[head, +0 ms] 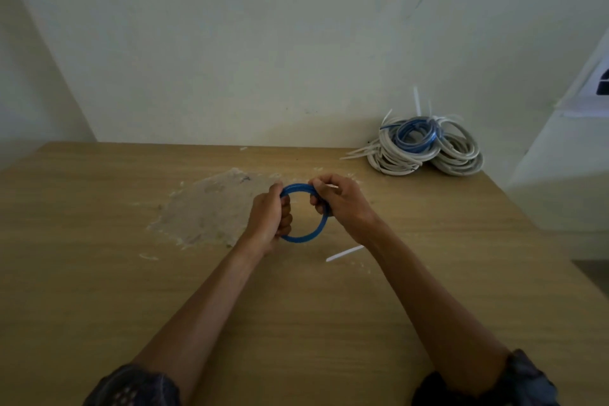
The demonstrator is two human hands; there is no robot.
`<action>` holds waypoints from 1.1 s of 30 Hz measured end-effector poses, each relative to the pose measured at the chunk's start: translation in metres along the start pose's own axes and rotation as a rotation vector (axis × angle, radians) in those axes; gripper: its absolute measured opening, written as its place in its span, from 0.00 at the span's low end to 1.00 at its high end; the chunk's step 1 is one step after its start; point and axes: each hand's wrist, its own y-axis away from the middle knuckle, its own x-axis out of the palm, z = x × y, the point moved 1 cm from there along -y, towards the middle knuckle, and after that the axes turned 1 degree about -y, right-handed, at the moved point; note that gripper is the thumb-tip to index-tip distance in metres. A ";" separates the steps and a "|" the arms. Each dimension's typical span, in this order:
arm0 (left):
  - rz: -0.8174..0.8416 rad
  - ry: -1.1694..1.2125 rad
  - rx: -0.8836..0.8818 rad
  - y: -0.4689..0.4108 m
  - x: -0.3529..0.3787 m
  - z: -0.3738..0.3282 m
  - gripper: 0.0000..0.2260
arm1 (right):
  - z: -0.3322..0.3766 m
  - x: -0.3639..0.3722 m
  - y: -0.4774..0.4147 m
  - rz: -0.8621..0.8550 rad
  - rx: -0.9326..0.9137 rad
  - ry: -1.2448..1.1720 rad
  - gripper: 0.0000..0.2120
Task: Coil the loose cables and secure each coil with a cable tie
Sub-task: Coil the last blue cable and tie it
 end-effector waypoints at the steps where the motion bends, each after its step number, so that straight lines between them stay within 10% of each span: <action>1: -0.032 -0.037 0.025 -0.001 -0.002 0.003 0.22 | 0.002 -0.007 0.002 0.090 0.006 0.067 0.10; 9: -0.152 0.017 0.093 -0.006 -0.018 0.009 0.18 | -0.002 -0.050 0.012 0.593 0.207 0.934 0.10; 12: -0.193 0.011 0.117 -0.006 -0.022 0.009 0.18 | 0.001 -0.040 0.009 0.555 0.112 0.833 0.07; 19: 0.076 -0.127 0.345 0.005 -0.030 0.000 0.21 | 0.009 -0.037 -0.002 -0.340 -0.291 0.239 0.06; 33: 0.188 -0.451 0.552 0.014 -0.021 0.001 0.14 | 0.003 0.002 0.008 -0.052 -0.048 -0.118 0.15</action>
